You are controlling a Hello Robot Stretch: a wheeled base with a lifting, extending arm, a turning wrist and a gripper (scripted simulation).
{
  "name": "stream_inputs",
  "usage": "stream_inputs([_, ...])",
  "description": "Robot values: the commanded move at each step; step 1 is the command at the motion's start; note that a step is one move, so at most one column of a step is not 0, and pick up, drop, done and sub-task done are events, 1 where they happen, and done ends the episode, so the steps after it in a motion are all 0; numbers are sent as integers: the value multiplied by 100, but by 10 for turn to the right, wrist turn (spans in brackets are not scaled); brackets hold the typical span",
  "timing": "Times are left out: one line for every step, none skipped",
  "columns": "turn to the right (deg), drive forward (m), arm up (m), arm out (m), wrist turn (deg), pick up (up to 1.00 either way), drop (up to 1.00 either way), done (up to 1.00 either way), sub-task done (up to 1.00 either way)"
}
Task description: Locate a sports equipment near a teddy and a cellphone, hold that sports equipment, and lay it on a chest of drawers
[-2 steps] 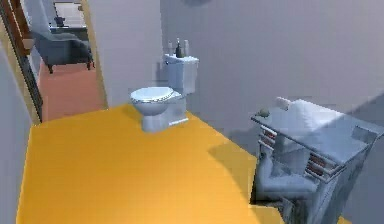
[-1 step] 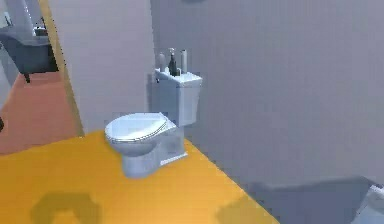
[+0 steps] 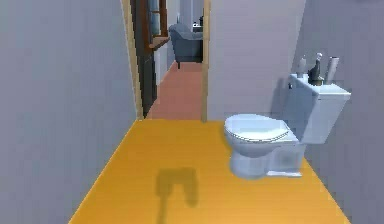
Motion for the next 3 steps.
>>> stream_inputs([0, 15, 0, 0, 0, 0, 0, 0, 0])
stream_inputs([-30, 0, 0, 0, 0, 0, 0, 0, 0])
stream_inputs([0, 100, 0, 0, 0, 0, 0, 0, 0])
